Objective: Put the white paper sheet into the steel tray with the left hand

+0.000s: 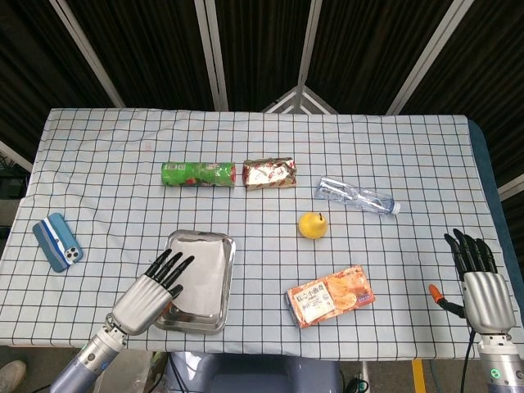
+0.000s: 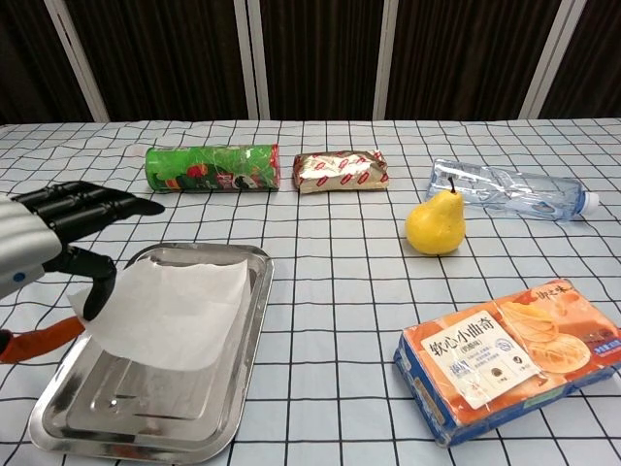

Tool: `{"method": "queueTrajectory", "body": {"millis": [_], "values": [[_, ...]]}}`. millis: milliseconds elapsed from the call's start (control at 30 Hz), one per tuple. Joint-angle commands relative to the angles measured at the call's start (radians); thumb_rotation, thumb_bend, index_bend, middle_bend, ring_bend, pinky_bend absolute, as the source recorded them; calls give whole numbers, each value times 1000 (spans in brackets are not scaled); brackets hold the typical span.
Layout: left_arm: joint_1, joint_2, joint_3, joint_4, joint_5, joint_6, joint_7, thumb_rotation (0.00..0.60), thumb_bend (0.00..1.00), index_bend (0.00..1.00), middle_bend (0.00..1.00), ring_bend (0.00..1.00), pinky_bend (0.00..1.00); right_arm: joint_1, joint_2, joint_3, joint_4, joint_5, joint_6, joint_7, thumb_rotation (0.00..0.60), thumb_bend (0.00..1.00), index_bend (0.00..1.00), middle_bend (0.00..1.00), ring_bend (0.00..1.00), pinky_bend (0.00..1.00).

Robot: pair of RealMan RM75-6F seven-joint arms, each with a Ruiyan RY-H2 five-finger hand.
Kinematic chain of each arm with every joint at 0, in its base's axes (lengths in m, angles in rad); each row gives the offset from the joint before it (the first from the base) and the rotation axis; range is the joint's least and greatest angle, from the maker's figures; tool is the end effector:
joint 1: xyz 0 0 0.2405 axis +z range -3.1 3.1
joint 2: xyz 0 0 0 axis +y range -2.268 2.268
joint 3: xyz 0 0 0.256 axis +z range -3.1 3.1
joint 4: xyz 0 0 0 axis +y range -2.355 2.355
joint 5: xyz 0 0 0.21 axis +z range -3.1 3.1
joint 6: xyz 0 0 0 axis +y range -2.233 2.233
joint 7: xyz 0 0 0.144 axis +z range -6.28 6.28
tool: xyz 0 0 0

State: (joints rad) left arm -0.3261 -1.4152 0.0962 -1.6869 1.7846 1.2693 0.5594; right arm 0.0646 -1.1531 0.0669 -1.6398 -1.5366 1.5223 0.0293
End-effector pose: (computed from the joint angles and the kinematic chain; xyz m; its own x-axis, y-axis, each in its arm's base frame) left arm -0.1879 0.1796 0.0148 0.6385 0.0124 0.7695 0.6193 -0.6019 -0.5042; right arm -0.2978 -0.1775 0.1513 0.3105 0.0393 0.9497 -0.9496 -0.0324 0.3118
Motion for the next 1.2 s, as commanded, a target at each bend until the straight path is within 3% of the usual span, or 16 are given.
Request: {"method": "queueTrajectory", "body": {"millis": [33,333,400,567,667,1033,1200], "values": [[2,-23,11,38,-5,-15,-22,600,469,573,14,0,0,0,0,0,-1,1,0,-1,600,313,0,0,0,0],[-16,-46,23,84,11,-43,-47,600,463,551,6,0,0,0,1,1,0,1,0,4,600,314,0,0,0,0],[-15,-45,24,86,10,-42,-46,600,428,494,1,0,0,0,1,0,0,1,0,4,600,313,0,0,0,0],[-11,-29,31,77,13,-37,-43,600,281,200,0,0,0,-1,1,1,0,-2,3,4,600,314,0,0,0,0],[-6,-15,38,63,18,-29,-43,600,257,107,0,0,0,-1,0,0,0,-1,2,3,600,314,0,0,0,0],[40,70,74,-7,6,14,-53,600,211,0,0,0,0,-2,1,-1,-2,2,1,1,600,314,0,0,0,0],[90,112,67,-15,-10,106,-87,600,146,0,0,0,0,-2,2,-1,1,-3,4,-1,600,313,0,0,0,0]]}}
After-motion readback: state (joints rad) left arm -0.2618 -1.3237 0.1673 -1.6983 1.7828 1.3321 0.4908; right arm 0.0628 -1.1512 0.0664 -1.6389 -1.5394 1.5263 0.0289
